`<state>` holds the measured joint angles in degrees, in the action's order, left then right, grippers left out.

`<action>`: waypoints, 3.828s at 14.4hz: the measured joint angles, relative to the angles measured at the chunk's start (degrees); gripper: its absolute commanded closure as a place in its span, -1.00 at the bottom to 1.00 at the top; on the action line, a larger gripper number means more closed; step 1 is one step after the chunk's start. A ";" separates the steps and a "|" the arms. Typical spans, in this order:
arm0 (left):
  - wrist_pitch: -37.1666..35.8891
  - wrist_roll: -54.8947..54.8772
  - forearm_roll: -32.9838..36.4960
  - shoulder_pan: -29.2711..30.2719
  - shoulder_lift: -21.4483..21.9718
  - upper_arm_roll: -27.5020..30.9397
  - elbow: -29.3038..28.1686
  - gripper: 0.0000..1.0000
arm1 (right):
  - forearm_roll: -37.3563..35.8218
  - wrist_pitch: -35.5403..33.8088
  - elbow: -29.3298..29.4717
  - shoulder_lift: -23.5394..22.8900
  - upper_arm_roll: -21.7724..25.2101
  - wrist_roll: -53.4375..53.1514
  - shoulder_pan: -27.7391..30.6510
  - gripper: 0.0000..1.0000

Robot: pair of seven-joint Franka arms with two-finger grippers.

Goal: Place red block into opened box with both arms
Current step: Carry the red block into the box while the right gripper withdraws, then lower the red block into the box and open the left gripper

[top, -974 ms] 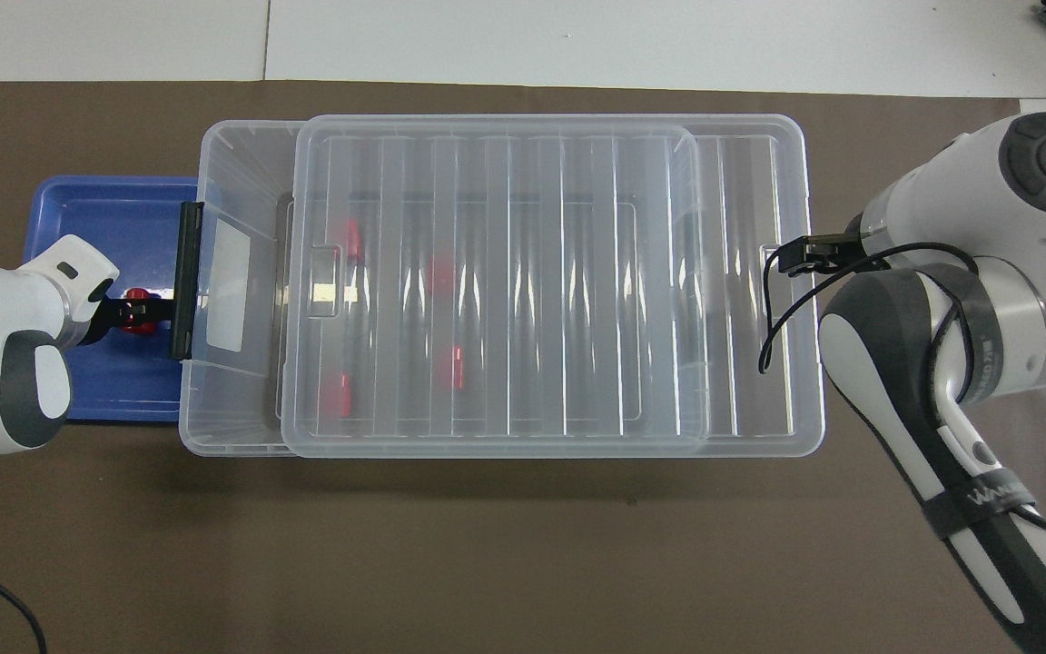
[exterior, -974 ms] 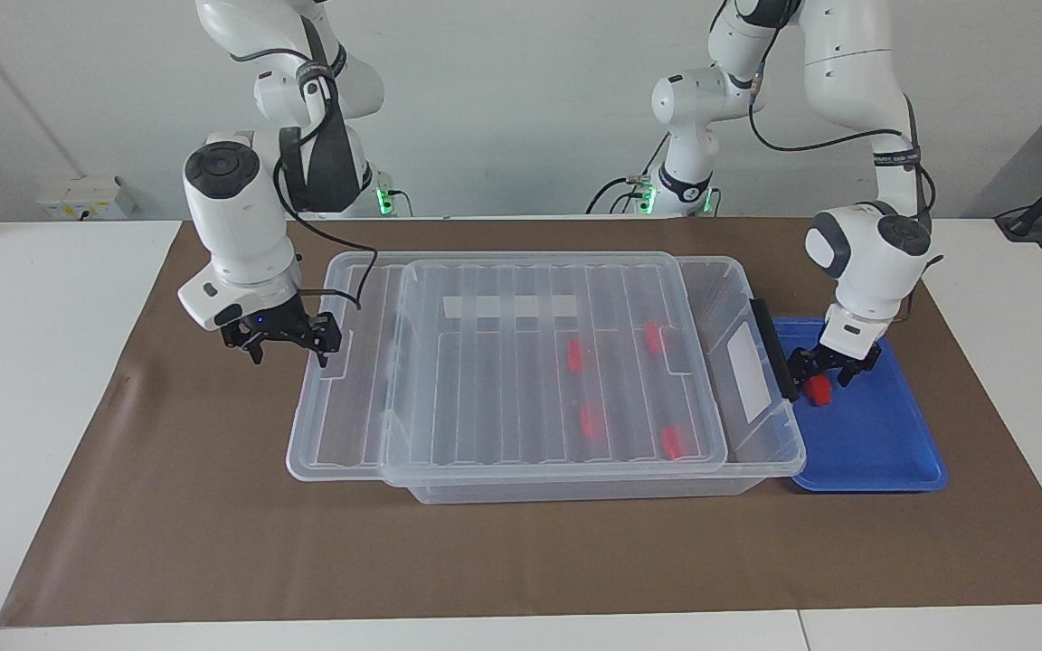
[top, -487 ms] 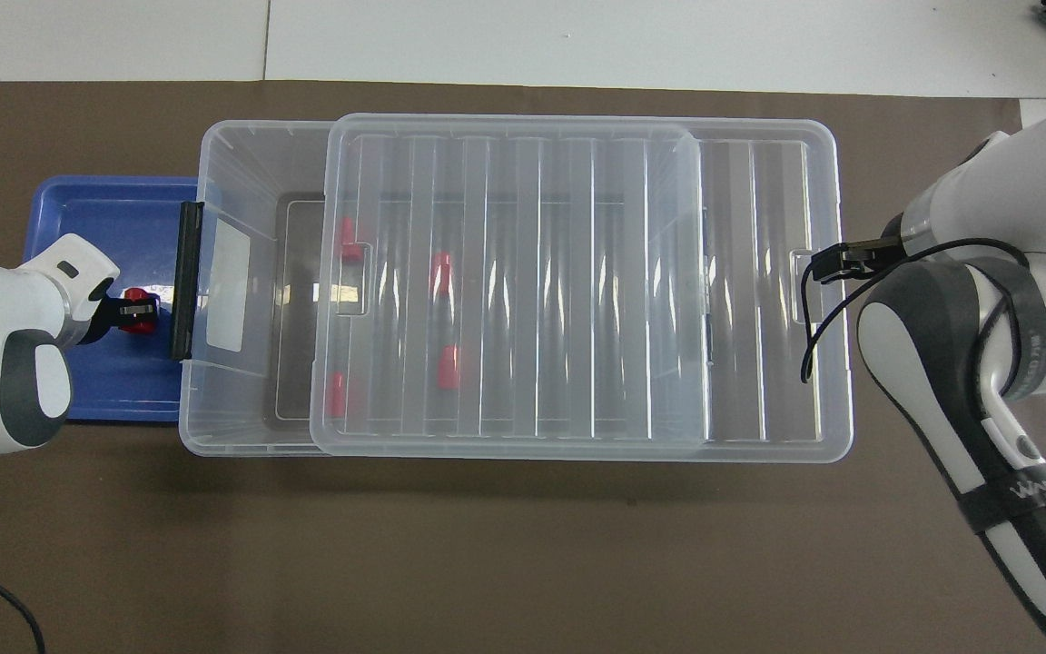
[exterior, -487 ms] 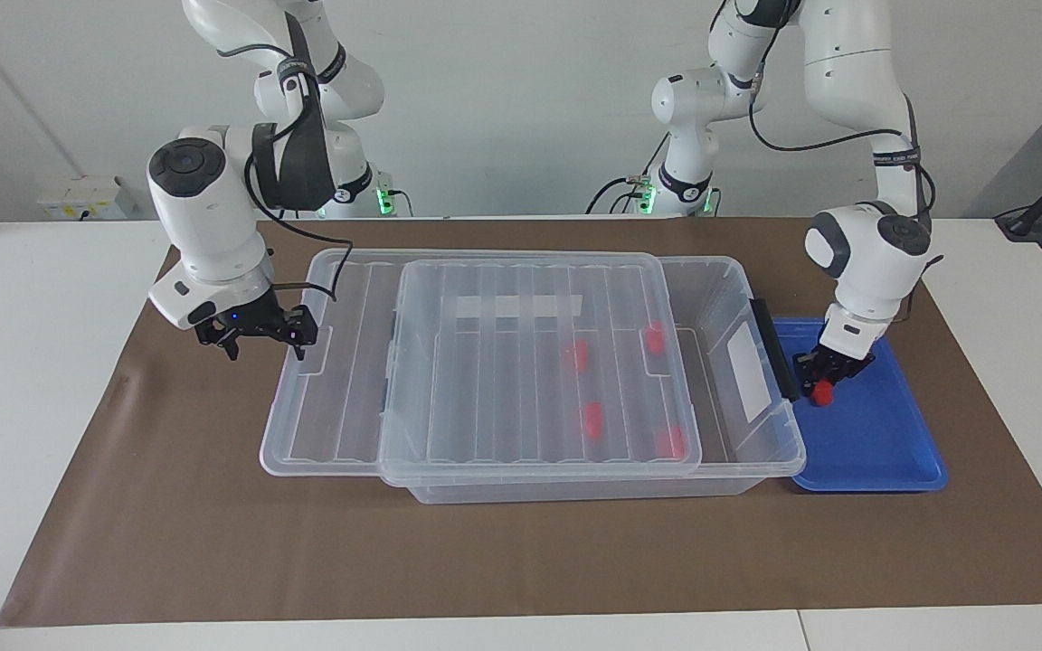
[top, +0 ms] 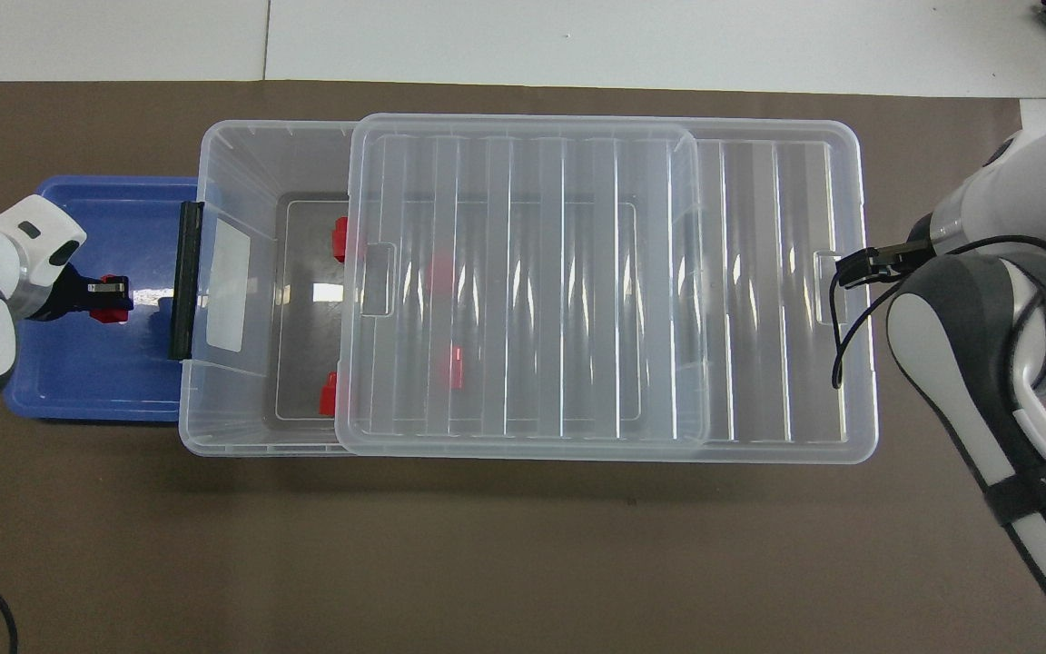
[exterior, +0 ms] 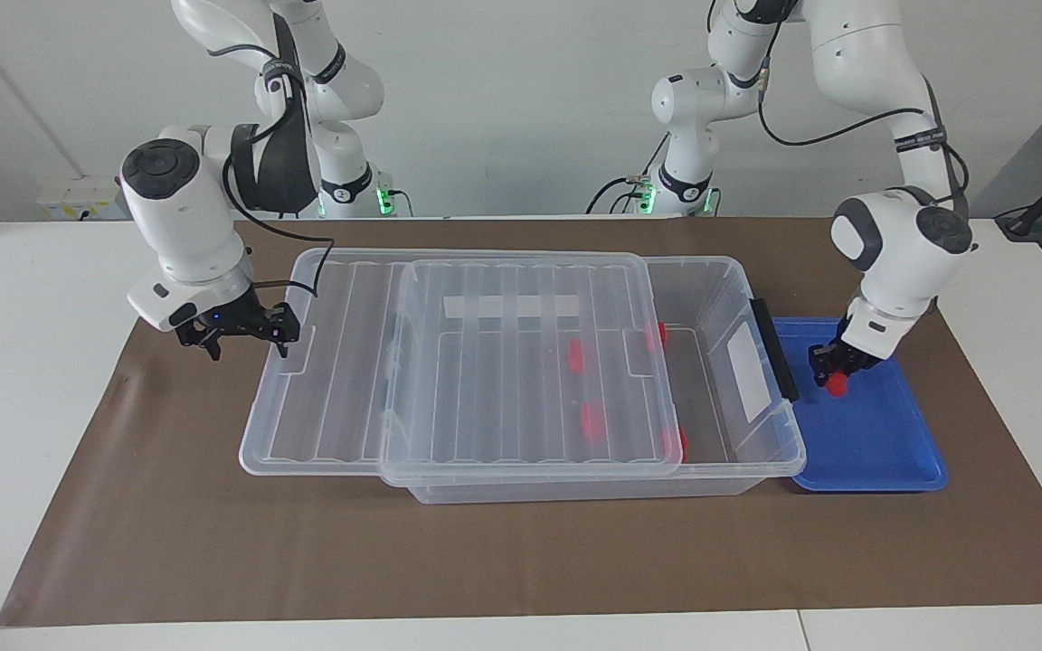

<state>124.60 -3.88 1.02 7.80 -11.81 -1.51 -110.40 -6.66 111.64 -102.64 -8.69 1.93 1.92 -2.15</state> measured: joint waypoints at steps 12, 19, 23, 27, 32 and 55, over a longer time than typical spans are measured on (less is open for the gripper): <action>-31.51 21.44 -4.41 -2.42 8.06 -10.54 19.81 1.00 | 0.00 -3.46 0.00 1.23 0.10 3.91 4.14 -1.00; -23.43 36.16 -5.34 -6.61 8.20 -15.70 17.81 1.00 | -0.01 -3.59 0.08 2.06 -0.03 4.37 4.73 -1.00; -12.77 36.31 -1.80 -10.20 8.01 -15.75 8.49 1.00 | -0.01 -6.81 0.66 6.08 -0.42 4.37 4.67 -1.00; -3.01 36.30 -0.95 -10.73 7.68 -15.69 0.78 1.00 | 0.05 -13.52 3.82 10.08 -0.82 2.64 4.58 -1.00; 6.33 36.07 1.13 -10.93 5.79 -15.73 -5.98 1.00 | 2.22 -20.23 9.11 10.51 -2.31 -9.81 4.46 -1.00; 18.85 36.51 2.48 -11.87 -3.56 -15.62 -9.44 0.38 | 3.75 -23.22 9.80 10.50 0.25 -11.20 1.97 -1.00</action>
<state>143.45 32.63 3.50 -4.08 -15.37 -17.14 -119.84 -2.90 88.42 -92.84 1.81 2.18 -9.28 -0.18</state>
